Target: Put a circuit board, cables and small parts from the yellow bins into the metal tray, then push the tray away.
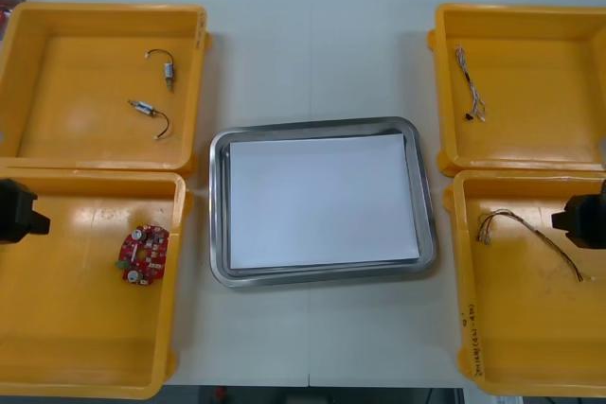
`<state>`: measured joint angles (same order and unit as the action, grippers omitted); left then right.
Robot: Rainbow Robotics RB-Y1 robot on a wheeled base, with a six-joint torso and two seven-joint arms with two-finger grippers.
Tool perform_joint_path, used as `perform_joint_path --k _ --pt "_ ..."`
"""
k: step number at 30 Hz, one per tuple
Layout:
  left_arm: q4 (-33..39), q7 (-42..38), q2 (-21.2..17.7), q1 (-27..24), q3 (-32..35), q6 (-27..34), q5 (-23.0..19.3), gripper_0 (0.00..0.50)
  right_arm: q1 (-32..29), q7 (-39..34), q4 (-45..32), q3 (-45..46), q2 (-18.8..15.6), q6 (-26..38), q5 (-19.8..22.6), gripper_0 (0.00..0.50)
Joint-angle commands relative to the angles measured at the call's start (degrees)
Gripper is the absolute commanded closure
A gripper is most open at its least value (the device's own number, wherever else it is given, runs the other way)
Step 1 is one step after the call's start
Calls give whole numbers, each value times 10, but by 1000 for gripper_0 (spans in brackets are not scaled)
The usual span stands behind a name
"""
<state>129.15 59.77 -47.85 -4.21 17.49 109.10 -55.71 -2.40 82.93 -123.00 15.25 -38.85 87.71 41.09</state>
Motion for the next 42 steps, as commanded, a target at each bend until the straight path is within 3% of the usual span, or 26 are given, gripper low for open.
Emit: perform_joint_path --k 1,11,30,42 --pt "5 -62 3 18 -13 -7 4 0 -12 98 21 -10 4 -25 6 0" --pt "4 -106 30 19 -43 -18 19 0 -19 194 52 -21 4 -66 12 0" --pt "-12 -250 43 20 -148 -88 50 0 -22 190 116 -91 -11 -163 3 0" --pt "-30 -261 43 22 -187 -116 70 0 -12 186 132 -114 -30 -178 3 0"
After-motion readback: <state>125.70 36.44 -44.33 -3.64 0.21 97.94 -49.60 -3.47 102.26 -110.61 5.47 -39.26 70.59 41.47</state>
